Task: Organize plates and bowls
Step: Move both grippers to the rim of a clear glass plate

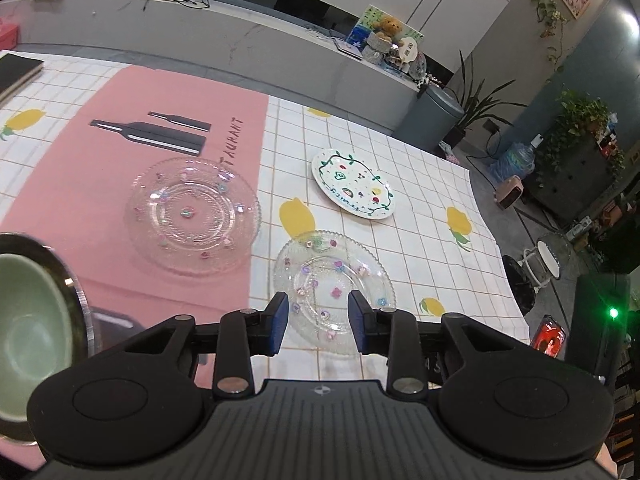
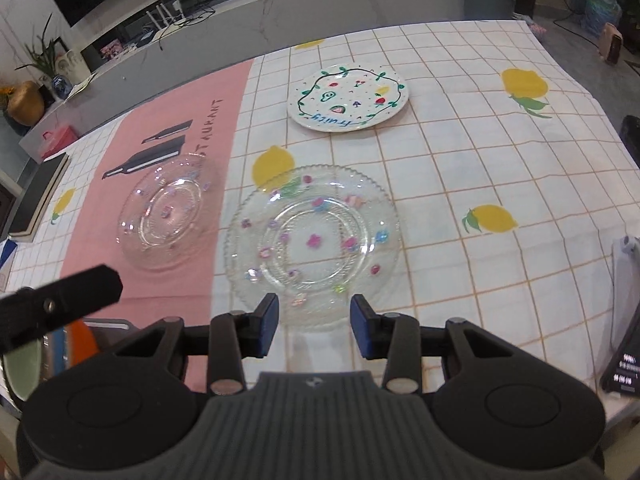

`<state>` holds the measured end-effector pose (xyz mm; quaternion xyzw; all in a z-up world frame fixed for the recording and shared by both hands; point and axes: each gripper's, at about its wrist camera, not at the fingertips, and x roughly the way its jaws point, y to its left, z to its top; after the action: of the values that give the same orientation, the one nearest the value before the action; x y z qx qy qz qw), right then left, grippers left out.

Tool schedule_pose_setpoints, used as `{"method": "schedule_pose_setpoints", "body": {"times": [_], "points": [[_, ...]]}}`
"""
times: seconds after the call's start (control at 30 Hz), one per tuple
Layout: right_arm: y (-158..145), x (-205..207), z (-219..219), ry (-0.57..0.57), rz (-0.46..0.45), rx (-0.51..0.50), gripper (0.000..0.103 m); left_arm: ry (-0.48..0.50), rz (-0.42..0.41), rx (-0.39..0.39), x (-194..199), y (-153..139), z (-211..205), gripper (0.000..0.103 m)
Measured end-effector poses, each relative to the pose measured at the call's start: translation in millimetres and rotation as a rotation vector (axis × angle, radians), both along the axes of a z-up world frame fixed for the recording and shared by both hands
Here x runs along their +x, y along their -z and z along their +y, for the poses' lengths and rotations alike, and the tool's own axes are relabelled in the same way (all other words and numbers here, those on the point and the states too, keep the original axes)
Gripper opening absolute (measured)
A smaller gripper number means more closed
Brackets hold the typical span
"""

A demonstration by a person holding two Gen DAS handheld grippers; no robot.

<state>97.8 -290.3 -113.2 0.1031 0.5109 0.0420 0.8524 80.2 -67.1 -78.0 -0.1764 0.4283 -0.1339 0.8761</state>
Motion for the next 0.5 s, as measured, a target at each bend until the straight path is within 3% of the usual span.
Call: {"method": "schedule_pose_setpoints", "body": {"times": [0.27, 0.5], "points": [[23, 6, -30, 0.029, -0.03, 0.042, 0.045, 0.028, 0.007, 0.031, 17, 31, -17, 0.037], [34, 24, -44, 0.042, -0.04, 0.0, 0.044, 0.031, 0.003, 0.045, 32, 48, -29, 0.04]]}}
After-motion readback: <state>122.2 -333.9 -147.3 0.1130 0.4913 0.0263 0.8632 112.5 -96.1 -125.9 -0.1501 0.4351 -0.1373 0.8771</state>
